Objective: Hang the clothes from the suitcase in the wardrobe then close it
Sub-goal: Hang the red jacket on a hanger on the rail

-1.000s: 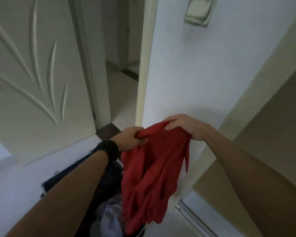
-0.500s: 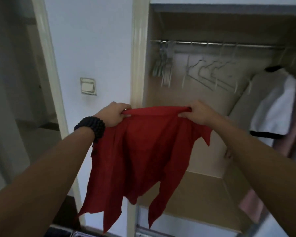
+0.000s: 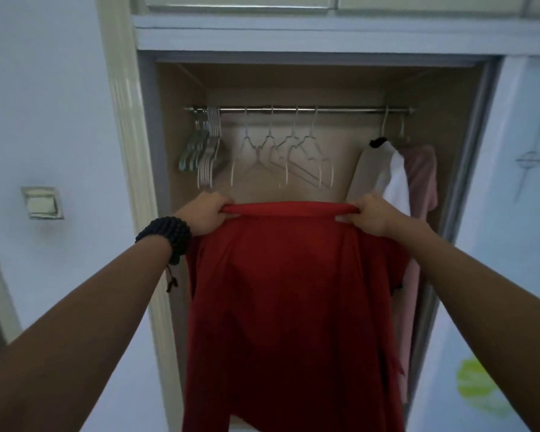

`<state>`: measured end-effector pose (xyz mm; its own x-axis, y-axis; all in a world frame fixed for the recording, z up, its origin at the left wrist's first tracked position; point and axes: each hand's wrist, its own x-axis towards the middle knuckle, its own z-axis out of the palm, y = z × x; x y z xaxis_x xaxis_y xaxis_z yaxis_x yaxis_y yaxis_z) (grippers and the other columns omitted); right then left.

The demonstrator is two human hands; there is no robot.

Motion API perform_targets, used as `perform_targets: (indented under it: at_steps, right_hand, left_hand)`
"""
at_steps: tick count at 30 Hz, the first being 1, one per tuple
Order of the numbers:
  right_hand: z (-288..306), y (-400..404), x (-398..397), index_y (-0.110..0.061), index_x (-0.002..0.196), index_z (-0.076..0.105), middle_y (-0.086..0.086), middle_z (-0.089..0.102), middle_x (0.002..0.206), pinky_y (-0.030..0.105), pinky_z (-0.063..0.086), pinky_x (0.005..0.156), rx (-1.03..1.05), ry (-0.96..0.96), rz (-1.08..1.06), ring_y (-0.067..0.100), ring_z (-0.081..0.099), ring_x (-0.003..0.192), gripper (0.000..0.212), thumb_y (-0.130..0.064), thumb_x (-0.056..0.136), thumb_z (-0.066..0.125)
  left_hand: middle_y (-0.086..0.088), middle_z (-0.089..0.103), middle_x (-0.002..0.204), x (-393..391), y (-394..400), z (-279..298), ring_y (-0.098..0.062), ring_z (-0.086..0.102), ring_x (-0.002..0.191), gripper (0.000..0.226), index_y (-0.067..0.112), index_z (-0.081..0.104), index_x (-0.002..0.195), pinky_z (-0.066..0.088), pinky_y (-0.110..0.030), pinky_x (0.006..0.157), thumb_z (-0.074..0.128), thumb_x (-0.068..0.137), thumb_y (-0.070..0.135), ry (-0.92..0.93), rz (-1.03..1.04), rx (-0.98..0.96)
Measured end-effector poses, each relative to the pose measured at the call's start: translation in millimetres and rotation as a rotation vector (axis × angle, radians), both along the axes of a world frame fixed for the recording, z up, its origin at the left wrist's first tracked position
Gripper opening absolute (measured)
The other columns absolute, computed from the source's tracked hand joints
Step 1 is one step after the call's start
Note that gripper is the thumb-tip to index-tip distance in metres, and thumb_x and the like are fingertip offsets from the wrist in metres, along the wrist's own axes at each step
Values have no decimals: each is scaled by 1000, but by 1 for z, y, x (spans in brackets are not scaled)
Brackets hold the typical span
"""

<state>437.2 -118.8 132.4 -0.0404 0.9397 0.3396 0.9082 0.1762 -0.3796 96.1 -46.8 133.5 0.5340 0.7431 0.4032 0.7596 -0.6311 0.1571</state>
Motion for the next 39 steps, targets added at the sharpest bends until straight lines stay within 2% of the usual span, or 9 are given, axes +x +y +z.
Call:
perform_targets:
  at_steps: [6,8,13,19,22,25,31,35,39]
  right_hand:
    - [22,-9,39,-10,112,68,8,74,107,33,55,90,-658,470,156,22,71,99,32,-30,88,67]
    - [27,0,44,-9,113,68,9,73,110,34,56,90,-718,490,213,22,70,100,30,-27,88,65]
    - [-1,37,34,-3,125,60,13,70,112,40,52,95,-735,500,220,27,67,101,39,-23,91,62]
    - [-8,61,41,-9,121,64,13,69,117,41,50,100,-833,488,396,26,66,106,38,-20,85,66]
    - [-2,63,51,-12,110,68,7,74,100,31,57,81,-852,464,410,21,71,91,25,-19,86,65]
    - [4,68,64,-16,100,69,4,74,93,25,58,71,-778,472,375,16,71,81,14,-21,89,62]
    - [4,82,94,-12,104,70,8,71,111,35,53,94,-876,587,496,22,68,104,23,-26,88,62]
    - [8,100,96,-10,131,54,12,58,136,40,54,87,-1021,594,666,29,58,121,44,-33,95,49]
    - [3,123,89,-11,130,56,9,63,128,39,53,95,-772,268,294,25,62,116,35,-24,98,54]
  left_hand:
    - [9,58,88,62,24,-3,-20,60,89,11,28,58,89,43,-28,72,67,90,22,50,30,-202]
    - [6,60,101,91,26,-4,-16,60,93,25,26,59,107,50,-32,81,72,86,29,47,43,-350]
    - [-8,72,83,153,13,-13,-21,64,70,21,21,61,114,53,-33,72,45,101,24,-213,-52,-686]
    - [-21,70,81,171,23,-33,-27,59,66,45,27,34,145,51,-35,73,26,102,35,-405,-86,-1104]
    - [-20,66,73,182,31,-40,-30,53,68,48,-1,51,122,48,-37,73,33,91,30,-427,-93,-1209]
    - [-21,70,82,192,34,-42,-33,61,77,36,5,64,102,49,-38,80,38,81,18,-402,-125,-1173]
    - [-27,72,93,197,62,-40,-36,70,95,26,1,63,92,54,-47,93,39,91,9,-679,-99,-876]
    - [0,61,63,204,76,-20,-12,60,58,31,14,54,72,52,-25,60,62,93,36,-717,-196,-738]
    - [1,46,61,201,96,-14,-9,43,52,39,18,40,65,36,-19,44,55,83,-14,-617,-289,-761]
